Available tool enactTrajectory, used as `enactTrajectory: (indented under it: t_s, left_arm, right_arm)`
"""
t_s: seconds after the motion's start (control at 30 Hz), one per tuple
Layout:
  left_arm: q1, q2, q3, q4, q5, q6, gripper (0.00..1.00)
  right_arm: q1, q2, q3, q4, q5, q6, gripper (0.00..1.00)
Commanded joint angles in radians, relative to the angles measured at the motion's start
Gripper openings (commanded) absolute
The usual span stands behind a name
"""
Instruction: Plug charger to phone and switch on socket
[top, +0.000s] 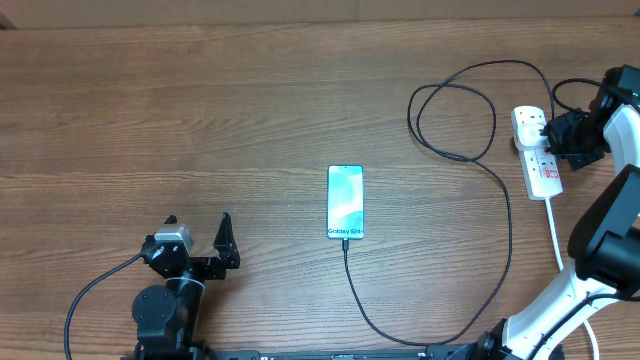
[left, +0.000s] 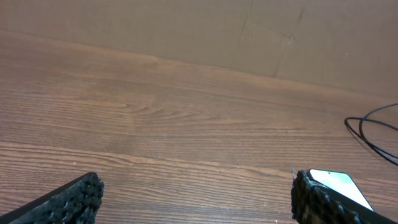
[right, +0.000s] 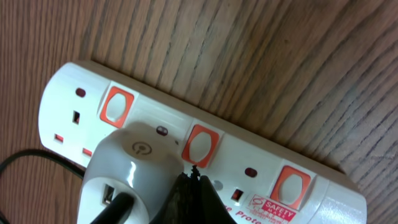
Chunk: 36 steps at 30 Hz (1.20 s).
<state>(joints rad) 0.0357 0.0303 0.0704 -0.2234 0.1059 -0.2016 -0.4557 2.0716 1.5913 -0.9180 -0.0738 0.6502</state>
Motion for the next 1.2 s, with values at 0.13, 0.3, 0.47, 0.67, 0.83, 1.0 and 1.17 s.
enactTrajectory:
  t_s: [0.13, 0.3, 0.47, 0.67, 0.83, 1.0, 1.17]
  left_arm:
    - [0.010, 0.003, 0.002, -0.010, 0.018, 0.023, 0.99]
    - [0.010, 0.003, 0.002, -0.010, 0.018, 0.023, 1.00]
    - [0.010, 0.003, 0.002, -0.010, 0.018, 0.023, 1.00]
    - [0.010, 0.003, 0.002, -0.010, 0.018, 0.023, 1.00]
    - [0.010, 0.003, 0.002, -0.010, 0.018, 0.023, 1.00]
    - [0.010, 0.003, 0.002, -0.010, 0.018, 0.023, 1.00]
    - [0.010, 0.003, 0.002, -0.010, 0.018, 0.023, 1.00]
  right_arm:
    - [0.001, 0.018, 0.027, 0.031, -0.008, 0.009, 0.04]
    - [0.008, 0.023, 0.027, 0.051, -0.008, 0.008, 0.04]
    - [0.038, 0.061, 0.027, 0.058, -0.008, 0.006, 0.04]
    - [0.077, 0.082, 0.027, 0.062, -0.025, -0.039, 0.04]
    - [0.083, 0.074, 0.028, 0.032, -0.017, -0.079, 0.04]
    - [0.047, -0.018, 0.028, -0.032, -0.014, -0.089, 0.04]
    - [0.028, -0.194, 0.028, -0.113, -0.014, -0.180, 0.04]
